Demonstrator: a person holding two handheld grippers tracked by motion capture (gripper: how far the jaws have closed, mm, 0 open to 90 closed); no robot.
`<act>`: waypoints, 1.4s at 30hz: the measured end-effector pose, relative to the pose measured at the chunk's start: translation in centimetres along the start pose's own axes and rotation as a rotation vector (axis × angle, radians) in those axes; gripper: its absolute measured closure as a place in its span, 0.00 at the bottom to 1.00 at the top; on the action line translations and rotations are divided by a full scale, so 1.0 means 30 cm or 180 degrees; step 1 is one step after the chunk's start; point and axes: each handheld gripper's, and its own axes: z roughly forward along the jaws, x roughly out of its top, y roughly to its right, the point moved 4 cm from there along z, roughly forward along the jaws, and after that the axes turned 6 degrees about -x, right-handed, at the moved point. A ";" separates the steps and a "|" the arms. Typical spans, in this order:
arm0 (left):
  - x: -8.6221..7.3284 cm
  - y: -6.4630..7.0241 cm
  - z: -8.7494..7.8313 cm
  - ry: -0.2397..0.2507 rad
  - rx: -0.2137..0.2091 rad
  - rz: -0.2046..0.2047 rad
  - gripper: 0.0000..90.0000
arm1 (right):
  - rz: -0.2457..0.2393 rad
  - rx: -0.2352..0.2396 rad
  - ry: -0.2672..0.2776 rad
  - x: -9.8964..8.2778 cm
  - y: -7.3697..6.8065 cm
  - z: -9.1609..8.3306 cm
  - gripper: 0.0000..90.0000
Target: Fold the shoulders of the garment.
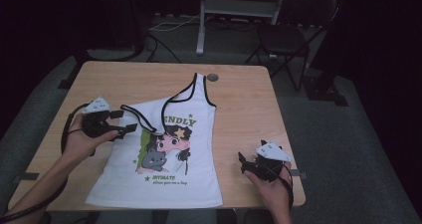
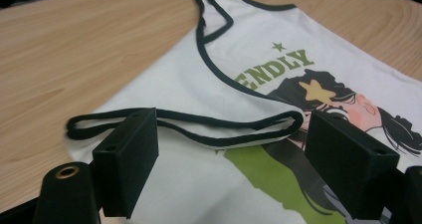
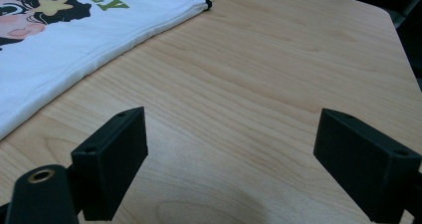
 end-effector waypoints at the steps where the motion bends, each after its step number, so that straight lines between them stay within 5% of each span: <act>1: -0.003 -0.005 -0.012 0.0021 0.0013 -0.0007 0.23 | 0.0005 0.0001 -0.0002 0.000 0.000 0.000 0.15; 14: -0.115 -0.073 -0.202 0.0332 0.0284 -0.0204 0.23 | 0.0070 0.0018 0.0014 0.003 0.003 0.002 0.15; 25: -0.233 -0.097 -0.308 0.0394 0.0473 -0.0267 0.23 | 0.0067 0.0043 0.0054 0.041 0.007 0.017 0.15; 42: -0.322 -0.110 -0.378 0.0546 0.0695 -0.0352 0.23 | -0.0245 0.0180 0.0013 0.346 0.074 0.217 0.15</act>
